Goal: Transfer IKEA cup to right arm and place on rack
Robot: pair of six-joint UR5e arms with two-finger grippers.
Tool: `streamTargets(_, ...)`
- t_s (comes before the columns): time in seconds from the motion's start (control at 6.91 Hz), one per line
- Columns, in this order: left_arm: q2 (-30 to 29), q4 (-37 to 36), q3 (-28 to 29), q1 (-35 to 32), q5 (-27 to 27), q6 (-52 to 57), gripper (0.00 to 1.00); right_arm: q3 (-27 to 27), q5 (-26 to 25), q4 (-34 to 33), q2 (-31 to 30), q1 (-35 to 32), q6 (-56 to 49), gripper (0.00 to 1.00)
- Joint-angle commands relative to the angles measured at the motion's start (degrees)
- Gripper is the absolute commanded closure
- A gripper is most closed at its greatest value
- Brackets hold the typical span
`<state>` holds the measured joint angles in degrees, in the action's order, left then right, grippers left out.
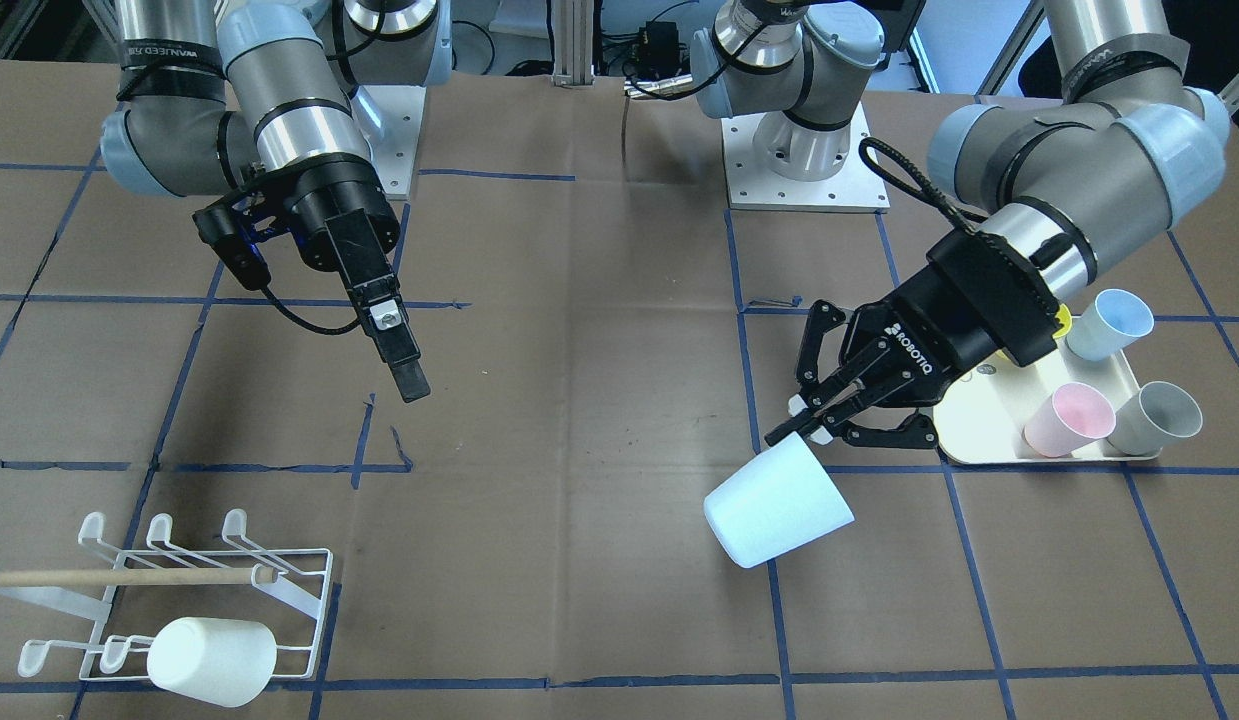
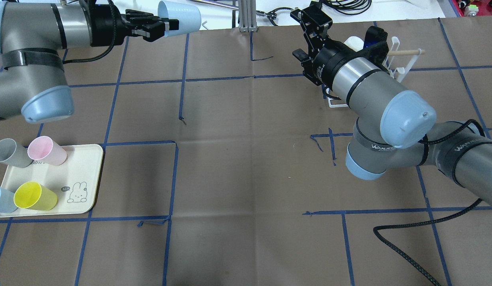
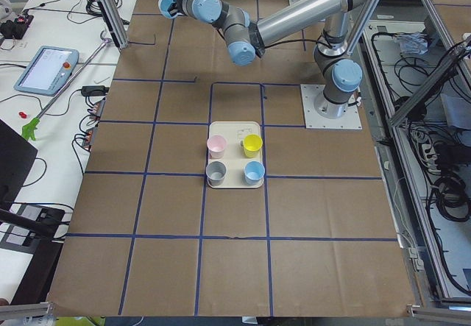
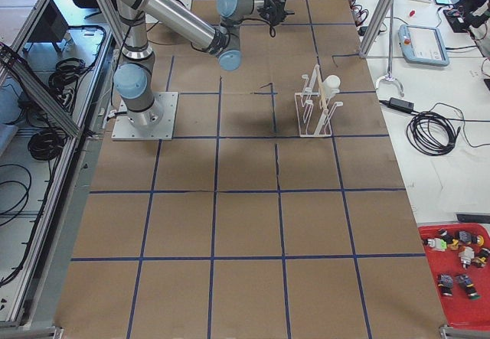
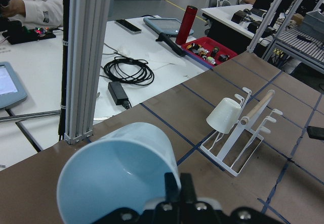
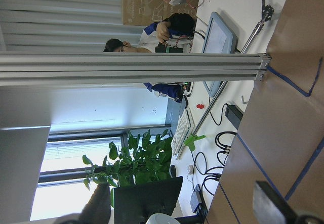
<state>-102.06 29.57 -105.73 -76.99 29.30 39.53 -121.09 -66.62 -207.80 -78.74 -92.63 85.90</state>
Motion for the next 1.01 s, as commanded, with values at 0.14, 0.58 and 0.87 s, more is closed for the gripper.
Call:
streamTargets(0.14,-1.3,-18.3,-9.9,-1.2,-7.6,0.2,0.99,-1.2,0.4,0.9,-0.4,-0.1,4.5,0.0)
streamTargets(0.58,-6.0,-36.7,-13.9,-8.2,-7.5,-5.0,0.98,-1.7,0.3,5.4,-1.1,-2.6,5.1,0.0)
streamTargets(0.87,-8.7,-48.9,-13.6,-8.4,-6.9,-15.2,0.97,-1.9,0.3,8.7,-2.6,-2.8,4.7,0.0)
